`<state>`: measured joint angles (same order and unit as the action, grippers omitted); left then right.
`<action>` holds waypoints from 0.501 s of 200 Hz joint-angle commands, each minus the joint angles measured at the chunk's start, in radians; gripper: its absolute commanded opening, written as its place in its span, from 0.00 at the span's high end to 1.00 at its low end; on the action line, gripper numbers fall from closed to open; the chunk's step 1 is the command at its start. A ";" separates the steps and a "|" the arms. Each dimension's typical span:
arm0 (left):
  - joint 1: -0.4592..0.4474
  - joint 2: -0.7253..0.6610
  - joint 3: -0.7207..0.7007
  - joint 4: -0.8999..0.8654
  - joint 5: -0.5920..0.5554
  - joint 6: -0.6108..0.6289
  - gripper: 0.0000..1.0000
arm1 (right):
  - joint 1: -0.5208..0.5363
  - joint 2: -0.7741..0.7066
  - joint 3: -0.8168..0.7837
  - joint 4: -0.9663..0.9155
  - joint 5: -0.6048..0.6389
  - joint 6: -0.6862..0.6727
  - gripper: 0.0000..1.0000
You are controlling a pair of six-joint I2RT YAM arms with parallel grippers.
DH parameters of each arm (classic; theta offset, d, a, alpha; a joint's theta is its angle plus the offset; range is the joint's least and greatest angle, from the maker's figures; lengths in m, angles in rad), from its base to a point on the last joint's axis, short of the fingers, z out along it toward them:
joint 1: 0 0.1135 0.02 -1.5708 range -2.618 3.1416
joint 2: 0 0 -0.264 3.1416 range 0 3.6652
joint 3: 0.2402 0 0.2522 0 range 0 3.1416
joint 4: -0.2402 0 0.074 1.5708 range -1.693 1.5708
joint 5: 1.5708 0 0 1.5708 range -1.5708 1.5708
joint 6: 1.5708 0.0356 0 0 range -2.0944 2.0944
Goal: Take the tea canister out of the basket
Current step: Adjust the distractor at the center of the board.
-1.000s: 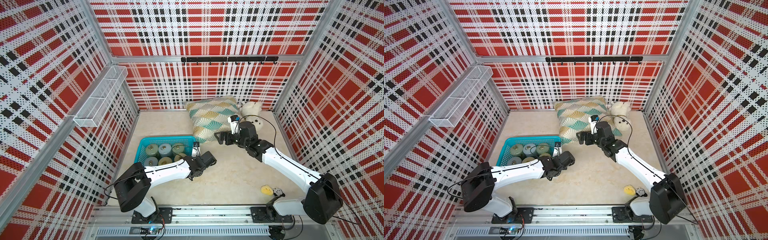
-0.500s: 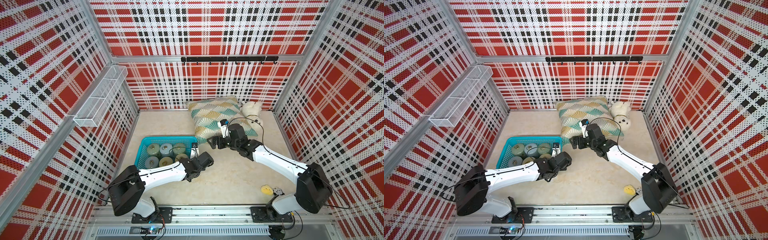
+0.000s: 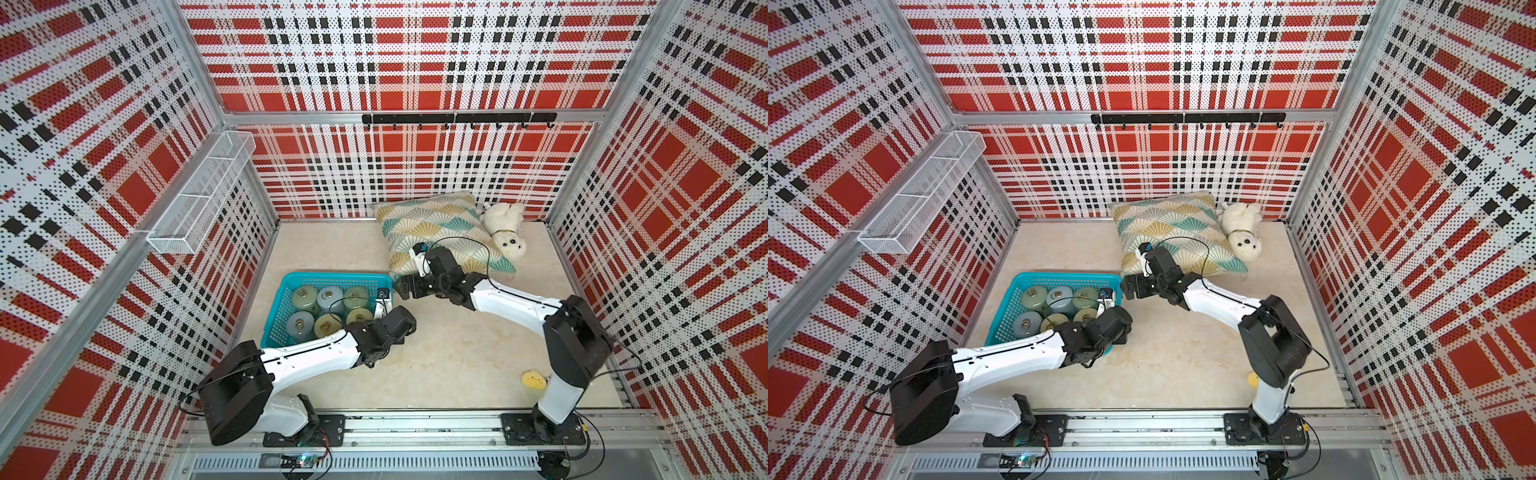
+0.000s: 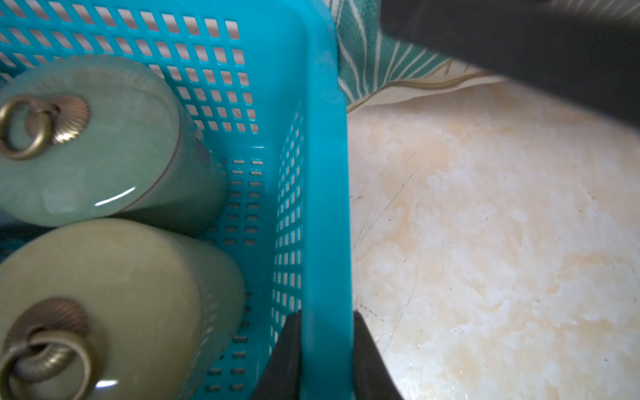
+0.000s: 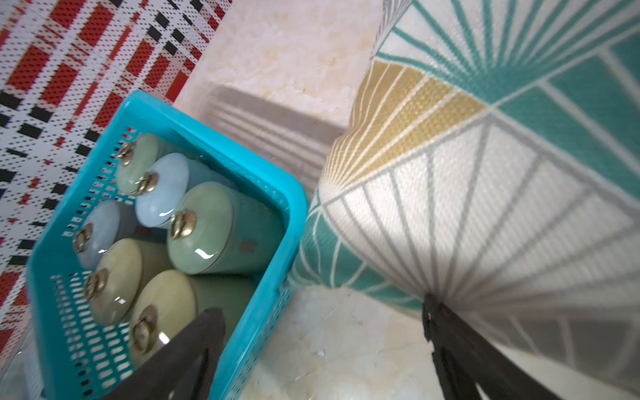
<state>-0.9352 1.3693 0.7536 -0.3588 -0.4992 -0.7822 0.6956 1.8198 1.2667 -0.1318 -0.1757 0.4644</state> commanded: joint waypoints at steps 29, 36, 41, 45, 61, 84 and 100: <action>0.032 -0.061 -0.040 0.026 0.047 -0.035 1.00 | 0.004 0.200 0.243 -0.039 0.037 0.023 0.02; 0.031 -0.061 -0.039 0.025 0.052 -0.032 1.00 | 0.004 0.226 0.282 -0.048 0.042 0.025 0.01; 0.028 -0.061 -0.037 0.024 0.054 -0.031 1.00 | 0.003 0.244 0.310 -0.057 0.045 0.026 0.01; 0.025 -0.061 -0.037 0.023 0.056 -0.030 1.00 | 0.003 0.259 0.330 -0.064 0.049 0.025 0.01; 0.009 -0.056 -0.023 0.020 0.057 -0.030 1.00 | 0.002 0.308 0.412 -0.089 0.069 0.022 0.00; -0.027 -0.026 0.019 0.024 0.057 -0.032 1.00 | -0.003 0.340 0.486 -0.126 0.079 0.014 0.00; -0.053 0.017 0.062 0.044 0.058 -0.033 1.00 | -0.005 0.312 0.461 -0.120 0.068 0.019 0.00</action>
<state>-0.9527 1.3495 0.7429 -0.3870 -0.4995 -0.7525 0.6971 2.1376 1.7210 -0.2386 -0.1341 0.4877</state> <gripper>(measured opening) 0.207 0.999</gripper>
